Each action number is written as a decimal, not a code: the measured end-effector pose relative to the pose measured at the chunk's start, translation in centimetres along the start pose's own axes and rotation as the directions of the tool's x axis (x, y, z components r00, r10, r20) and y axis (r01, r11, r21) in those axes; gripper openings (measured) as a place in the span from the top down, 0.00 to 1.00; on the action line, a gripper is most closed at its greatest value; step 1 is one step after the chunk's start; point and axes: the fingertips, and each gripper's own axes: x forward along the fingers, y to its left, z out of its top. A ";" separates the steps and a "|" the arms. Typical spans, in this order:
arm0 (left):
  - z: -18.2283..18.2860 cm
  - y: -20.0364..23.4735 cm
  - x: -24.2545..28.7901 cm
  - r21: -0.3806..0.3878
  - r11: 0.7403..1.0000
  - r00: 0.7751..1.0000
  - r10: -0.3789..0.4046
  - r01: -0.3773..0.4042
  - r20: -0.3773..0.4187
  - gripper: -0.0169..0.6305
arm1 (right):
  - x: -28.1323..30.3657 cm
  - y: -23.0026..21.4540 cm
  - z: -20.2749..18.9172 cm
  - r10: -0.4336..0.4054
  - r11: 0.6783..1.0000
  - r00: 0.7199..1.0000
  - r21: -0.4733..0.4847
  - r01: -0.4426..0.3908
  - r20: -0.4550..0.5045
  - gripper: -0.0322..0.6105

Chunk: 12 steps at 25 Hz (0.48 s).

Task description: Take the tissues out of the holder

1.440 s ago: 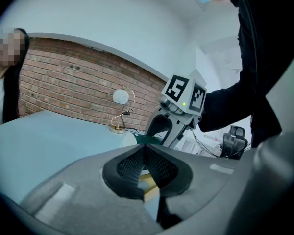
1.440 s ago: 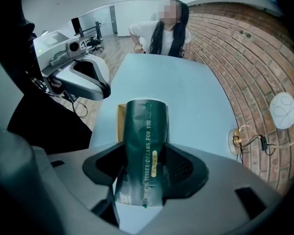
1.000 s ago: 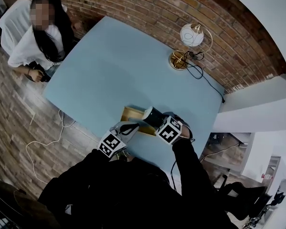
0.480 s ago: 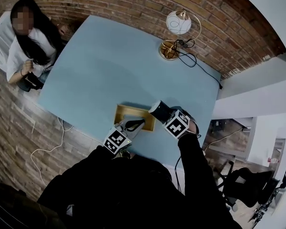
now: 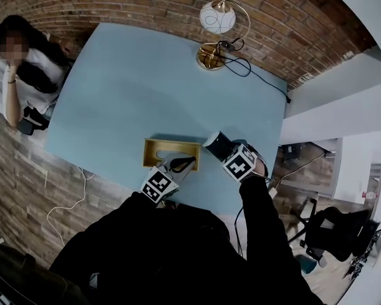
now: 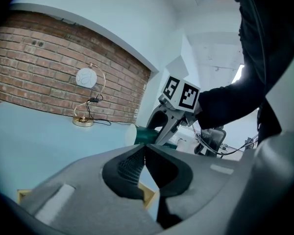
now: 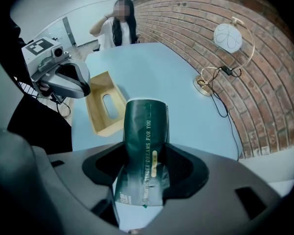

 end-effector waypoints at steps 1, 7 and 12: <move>-0.2 -0.1 0.4 0.000 1.000 1.000 -0.006 0.006 -0.005 0.96 | 0.3 -0.1 -0.5 0.002 1.000 1.000 0.011 -0.002 -0.003 0.55; -1.0 -0.9 2.3 -0.018 0.999 0.999 -0.028 0.028 -0.026 0.96 | 2.5 -0.1 -3.2 0.010 0.997 1.000 0.078 -0.009 -0.021 0.55; -1.9 -1.4 4.0 -0.042 0.998 0.998 -0.044 0.042 -0.047 0.96 | 4.6 0.4 -4.3 0.007 0.995 1.000 0.102 -0.004 -0.029 0.55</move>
